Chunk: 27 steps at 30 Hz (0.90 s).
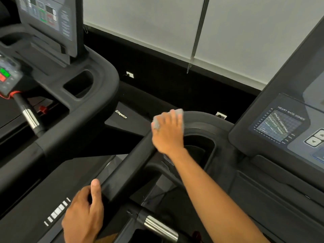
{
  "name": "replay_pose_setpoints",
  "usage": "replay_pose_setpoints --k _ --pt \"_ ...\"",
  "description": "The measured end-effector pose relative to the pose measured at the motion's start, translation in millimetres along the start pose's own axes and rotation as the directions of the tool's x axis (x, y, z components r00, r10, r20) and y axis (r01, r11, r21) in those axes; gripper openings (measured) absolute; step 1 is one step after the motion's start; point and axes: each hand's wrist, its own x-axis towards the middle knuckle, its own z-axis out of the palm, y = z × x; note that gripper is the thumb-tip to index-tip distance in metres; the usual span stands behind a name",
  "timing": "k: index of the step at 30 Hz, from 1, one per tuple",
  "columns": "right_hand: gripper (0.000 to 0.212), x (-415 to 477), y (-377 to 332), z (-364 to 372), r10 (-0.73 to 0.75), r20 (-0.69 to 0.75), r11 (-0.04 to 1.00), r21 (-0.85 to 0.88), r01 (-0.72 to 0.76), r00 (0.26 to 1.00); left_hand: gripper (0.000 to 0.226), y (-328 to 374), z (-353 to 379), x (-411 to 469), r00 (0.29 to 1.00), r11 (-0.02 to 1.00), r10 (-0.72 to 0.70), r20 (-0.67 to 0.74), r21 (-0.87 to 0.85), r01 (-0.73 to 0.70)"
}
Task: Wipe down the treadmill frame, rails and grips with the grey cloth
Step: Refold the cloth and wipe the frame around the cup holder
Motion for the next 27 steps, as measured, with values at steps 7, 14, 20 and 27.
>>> replay_pose_setpoints --k 7,14,20,27 --pt "0.052 -58 -27 8 -0.340 0.032 0.937 0.099 0.336 0.940 0.065 0 3 3 1.000 0.999 0.007 0.010 0.035 -0.007" --pt "0.059 3 82 -17 0.089 0.033 0.988 0.128 -0.092 0.996 0.083 -5 5 5 1.000 0.996 0.020 -0.003 0.089 -0.020" --pt "0.064 -23 154 -31 0.427 -0.144 0.891 0.232 -0.389 0.893 0.080 -6 5 6 0.999 0.998 0.047 0.024 0.051 -0.049" --pt "0.060 -50 149 -30 0.578 -0.153 0.794 0.332 -0.509 0.801 0.063 -18 12 10 0.997 0.992 0.073 0.001 0.106 -0.073"
